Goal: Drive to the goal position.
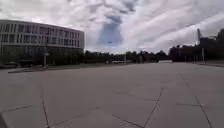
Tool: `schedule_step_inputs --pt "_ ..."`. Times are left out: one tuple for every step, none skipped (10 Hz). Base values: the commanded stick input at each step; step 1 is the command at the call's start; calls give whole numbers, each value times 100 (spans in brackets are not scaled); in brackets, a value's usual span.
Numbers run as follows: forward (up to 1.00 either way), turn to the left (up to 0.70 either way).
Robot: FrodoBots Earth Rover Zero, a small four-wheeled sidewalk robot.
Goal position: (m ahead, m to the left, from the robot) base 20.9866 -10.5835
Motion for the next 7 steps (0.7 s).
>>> schedule_step_inputs --pt "70 1" --pt "70 1" --pt "70 1" --pt "70 1" --pt "70 1" --pt "70 1" --pt "70 1"
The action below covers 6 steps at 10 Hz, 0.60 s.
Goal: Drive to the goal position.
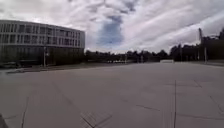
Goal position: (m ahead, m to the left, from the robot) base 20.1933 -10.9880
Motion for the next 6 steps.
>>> schedule_step_inputs --pt "70 -6" --pt "70 -23" --pt "70 -34" --pt "70 -34" --pt "70 -34" --pt "70 -34"
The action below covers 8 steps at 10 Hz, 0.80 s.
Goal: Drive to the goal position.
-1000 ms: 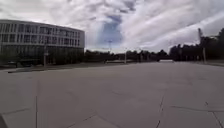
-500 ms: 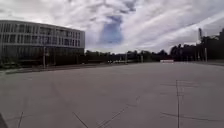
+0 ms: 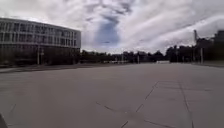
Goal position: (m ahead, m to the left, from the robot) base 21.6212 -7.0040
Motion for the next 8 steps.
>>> schedule_step_inputs --pt "70 -34" --pt "70 -34" --pt "70 -34" --pt "70 -34" --pt "70 -34" --pt "70 -34" --pt "70 -34" --pt "70 -34"
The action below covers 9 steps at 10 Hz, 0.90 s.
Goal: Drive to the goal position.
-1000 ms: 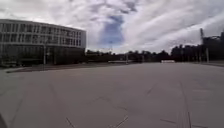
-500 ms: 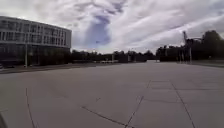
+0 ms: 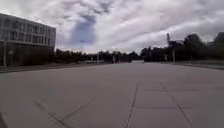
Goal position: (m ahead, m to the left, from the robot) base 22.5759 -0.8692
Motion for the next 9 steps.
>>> schedule_step_inputs --pt "70 -34" --pt "70 -34" --pt "70 -34" --pt "70 -34" --pt "70 -34" --pt "70 -34" --pt "70 -34" --pt "70 -34" --pt "70 0"
